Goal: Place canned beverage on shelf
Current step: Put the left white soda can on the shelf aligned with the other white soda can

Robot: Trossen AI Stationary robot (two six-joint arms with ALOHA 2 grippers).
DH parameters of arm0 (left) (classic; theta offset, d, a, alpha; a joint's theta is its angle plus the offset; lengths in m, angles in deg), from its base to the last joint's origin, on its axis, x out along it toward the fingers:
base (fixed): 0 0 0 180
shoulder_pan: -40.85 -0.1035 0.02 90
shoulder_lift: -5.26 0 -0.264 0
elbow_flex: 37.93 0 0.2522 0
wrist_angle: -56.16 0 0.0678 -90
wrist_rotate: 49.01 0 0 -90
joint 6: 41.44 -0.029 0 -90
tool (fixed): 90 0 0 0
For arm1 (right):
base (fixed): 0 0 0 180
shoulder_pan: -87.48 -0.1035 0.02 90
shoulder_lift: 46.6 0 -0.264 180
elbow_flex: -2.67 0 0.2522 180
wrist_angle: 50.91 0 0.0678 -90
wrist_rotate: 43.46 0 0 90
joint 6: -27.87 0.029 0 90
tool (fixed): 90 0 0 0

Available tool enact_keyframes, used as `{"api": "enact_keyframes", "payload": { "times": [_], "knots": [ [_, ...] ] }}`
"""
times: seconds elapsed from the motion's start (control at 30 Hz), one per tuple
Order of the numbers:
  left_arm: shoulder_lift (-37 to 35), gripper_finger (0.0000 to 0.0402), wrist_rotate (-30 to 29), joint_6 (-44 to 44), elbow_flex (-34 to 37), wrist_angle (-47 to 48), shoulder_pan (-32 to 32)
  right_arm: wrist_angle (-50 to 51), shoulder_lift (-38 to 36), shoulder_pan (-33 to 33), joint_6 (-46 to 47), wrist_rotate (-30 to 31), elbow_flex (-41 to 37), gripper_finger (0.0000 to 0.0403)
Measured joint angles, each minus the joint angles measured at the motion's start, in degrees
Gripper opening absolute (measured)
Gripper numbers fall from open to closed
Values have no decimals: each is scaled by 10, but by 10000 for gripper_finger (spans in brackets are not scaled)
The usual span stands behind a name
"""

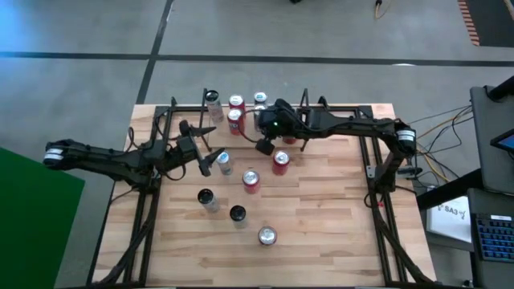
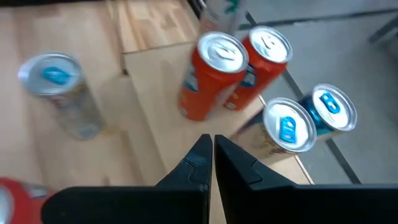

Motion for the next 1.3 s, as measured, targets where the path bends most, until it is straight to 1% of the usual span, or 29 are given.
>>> {"api": "enact_keyframes", "payload": {
  "times": [0.23, 0.4, 0.5, 0.7, 0.87, 0.97, 1.1, 1.3],
  "knots": [
    [0, 338, 0, 2, -17, 7, 31, 15, -24, -43, -1, 0, 0, 9],
    [0, 338, 0, 3, -37, 34, 55, 30, -33, -72, 3, 0, 0, 9],
    [0, 338, 0, 15, -59, 65, 67, 40, -43, -93, 7, 0, 0, 9],
    [6, 338, 0, 62, -102, 156, 90, 49, -60, -136, 10, 0, -2, 9],
    [18, 338, 0, 113, -138, 255, 103, 66, -73, -166, 9, 0, -3, 9],
    [29, 338, 1, 136, -155, 297, 111, 85, -81, -181, 15, 0, -4, 9],
    [45, 338, 0, 150, -167, 317, 126, 94, -95, -201, 20, 0, -15, 9],
    [70, 338, 0, 154, -182, 316, 152, 96, -109, -222, 28, 0, -43, 9]
  ]
}}
